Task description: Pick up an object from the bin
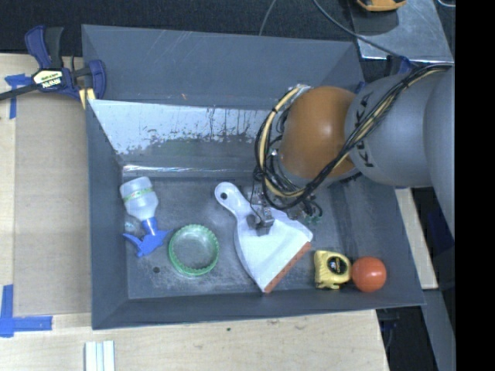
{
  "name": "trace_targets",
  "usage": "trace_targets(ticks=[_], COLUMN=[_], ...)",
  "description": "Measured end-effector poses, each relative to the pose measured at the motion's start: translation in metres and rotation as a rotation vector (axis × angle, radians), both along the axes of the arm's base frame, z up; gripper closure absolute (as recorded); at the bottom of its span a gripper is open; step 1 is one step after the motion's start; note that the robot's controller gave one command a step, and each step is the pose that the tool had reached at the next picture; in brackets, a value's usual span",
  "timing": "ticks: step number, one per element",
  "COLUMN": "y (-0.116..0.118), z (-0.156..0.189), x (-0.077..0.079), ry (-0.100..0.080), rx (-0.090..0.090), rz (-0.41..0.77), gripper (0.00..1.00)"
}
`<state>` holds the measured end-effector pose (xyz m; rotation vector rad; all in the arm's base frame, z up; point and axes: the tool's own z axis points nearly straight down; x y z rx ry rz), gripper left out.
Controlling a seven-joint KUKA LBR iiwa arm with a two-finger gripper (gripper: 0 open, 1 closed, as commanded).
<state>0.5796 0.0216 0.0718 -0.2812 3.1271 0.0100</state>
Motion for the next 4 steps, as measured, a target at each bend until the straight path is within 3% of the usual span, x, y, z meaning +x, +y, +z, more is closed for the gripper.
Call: trace_targets(ticks=[1,2,3,4], y=[0.009,0.036,-0.007,-0.014], z=[0.055,0.226,0.192,0.268], x=[0.009,0.011,0.037,0.036], ry=[-0.01,-0.024,-0.025,-0.037], rx=[0.001,0.001,0.001,-0.003], rz=[0.014,0.085,0.039,0.26], gripper=[1.0,1.0,1.0,1.0])
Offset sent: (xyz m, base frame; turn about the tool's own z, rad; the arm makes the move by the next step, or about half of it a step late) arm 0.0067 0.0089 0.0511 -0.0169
